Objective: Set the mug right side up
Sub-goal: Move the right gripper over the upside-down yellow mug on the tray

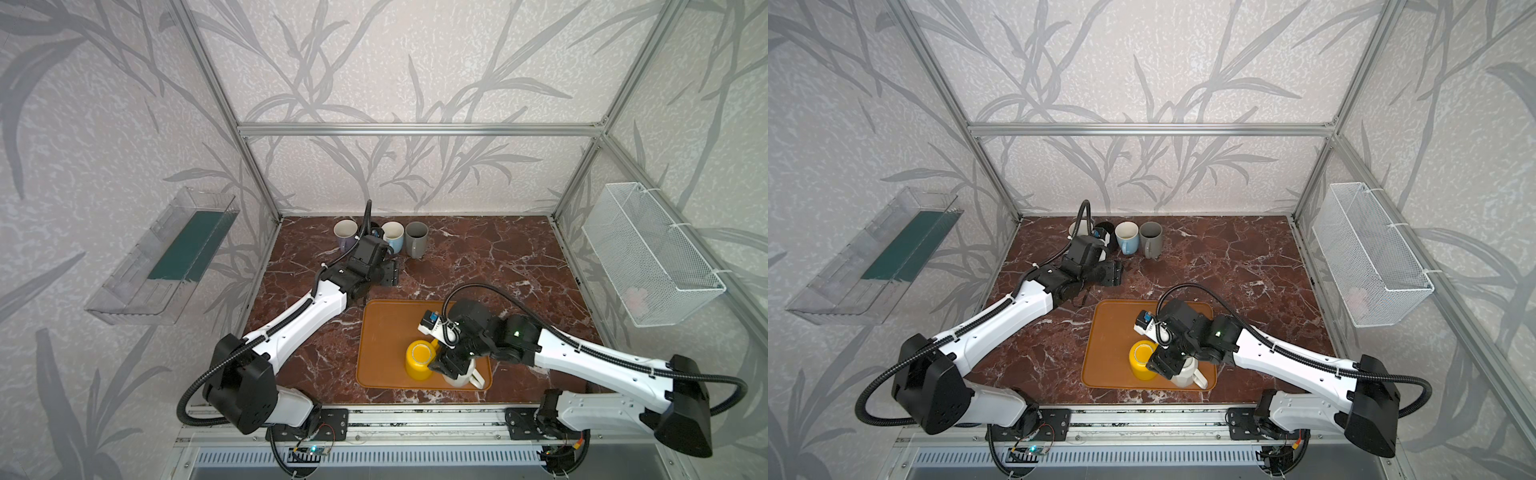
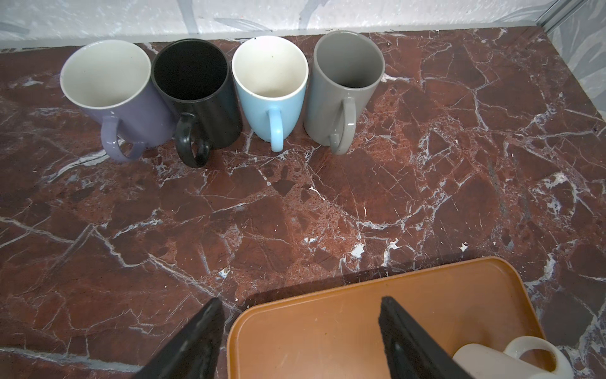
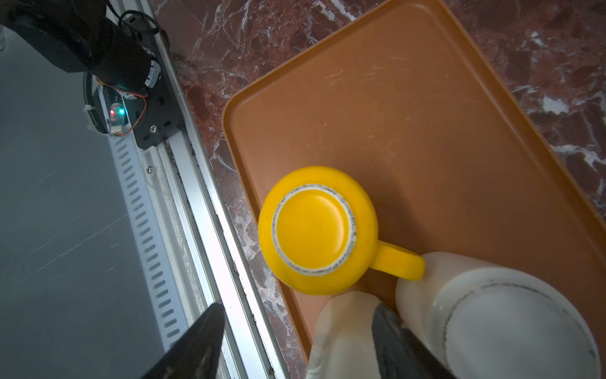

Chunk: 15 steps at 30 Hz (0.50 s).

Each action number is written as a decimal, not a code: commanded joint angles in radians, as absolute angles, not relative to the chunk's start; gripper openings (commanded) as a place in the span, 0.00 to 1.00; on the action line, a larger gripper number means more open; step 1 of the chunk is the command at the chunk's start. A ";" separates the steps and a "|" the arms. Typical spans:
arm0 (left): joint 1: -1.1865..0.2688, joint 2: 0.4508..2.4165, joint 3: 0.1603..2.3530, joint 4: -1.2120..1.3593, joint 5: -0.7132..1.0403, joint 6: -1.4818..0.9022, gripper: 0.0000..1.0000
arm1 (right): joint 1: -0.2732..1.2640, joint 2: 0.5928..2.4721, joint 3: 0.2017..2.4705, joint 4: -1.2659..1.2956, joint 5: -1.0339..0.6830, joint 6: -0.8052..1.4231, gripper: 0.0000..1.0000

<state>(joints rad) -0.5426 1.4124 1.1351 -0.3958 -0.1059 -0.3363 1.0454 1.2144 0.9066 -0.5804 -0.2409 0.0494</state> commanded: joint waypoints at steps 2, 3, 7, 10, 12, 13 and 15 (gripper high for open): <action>-0.546 1.375 1.115 -0.417 -0.136 -0.341 0.77 | 1.091 1.256 0.944 -0.619 -0.220 0.023 0.74; -0.546 1.374 1.114 -0.419 -0.138 -0.341 0.77 | 1.097 1.266 0.947 -0.616 -0.202 0.027 0.75; -0.545 1.366 1.109 -0.423 -0.144 -0.339 0.77 | 1.111 1.294 0.951 -0.587 -0.142 0.052 0.76; -0.546 1.362 1.108 -0.428 -0.151 -0.334 0.77 | 1.117 1.305 0.949 -0.555 -0.089 0.076 0.76; -0.546 1.362 1.108 -0.433 -0.155 -0.332 0.77 | 1.120 1.308 0.945 -0.532 -0.053 0.092 0.76; -0.546 1.361 1.108 -0.434 -0.155 -0.331 0.77 | 1.121 1.310 0.944 -0.525 -0.040 0.097 0.76; -0.546 1.359 1.105 -0.434 -0.155 -0.330 0.76 | 1.123 1.317 0.943 -0.510 -0.028 0.098 0.77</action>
<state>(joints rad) -0.5426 1.3914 1.1206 -0.4084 -0.1303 -0.3332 1.1141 1.3090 0.9207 -0.5461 -0.0841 0.0788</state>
